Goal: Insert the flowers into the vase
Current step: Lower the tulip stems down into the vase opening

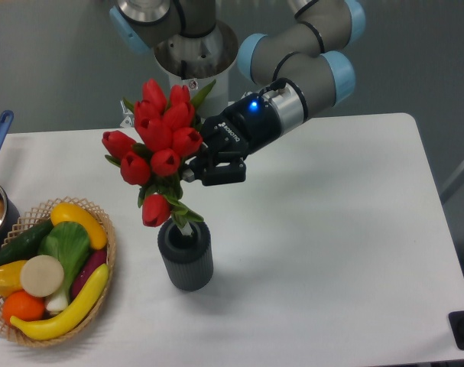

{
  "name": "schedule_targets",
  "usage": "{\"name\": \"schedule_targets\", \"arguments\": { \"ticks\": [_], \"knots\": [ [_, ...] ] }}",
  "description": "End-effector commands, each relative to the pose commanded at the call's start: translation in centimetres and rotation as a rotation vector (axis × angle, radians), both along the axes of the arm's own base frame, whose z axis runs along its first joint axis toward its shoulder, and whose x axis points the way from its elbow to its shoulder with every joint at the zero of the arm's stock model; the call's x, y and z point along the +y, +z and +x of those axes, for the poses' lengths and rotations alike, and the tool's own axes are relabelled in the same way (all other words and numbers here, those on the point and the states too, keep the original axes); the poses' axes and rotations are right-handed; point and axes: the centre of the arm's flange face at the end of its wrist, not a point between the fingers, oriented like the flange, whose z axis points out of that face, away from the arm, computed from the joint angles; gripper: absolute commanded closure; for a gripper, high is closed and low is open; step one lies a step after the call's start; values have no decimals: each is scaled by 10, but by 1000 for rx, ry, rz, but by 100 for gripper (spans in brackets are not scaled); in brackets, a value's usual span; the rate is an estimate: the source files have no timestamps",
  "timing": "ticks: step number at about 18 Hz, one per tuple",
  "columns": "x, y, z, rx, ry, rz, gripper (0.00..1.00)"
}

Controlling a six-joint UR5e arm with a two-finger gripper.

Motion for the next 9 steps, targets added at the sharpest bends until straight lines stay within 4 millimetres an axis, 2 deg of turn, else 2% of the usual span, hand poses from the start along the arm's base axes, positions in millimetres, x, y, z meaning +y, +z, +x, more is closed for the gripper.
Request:
{"name": "schedule_targets", "arguments": {
  "ticks": [6, 9],
  "knots": [
    [0, -24, 4, -24, 0, -17, 71],
    [2, -40, 0, -45, 2, -39, 71]
  ]
}}
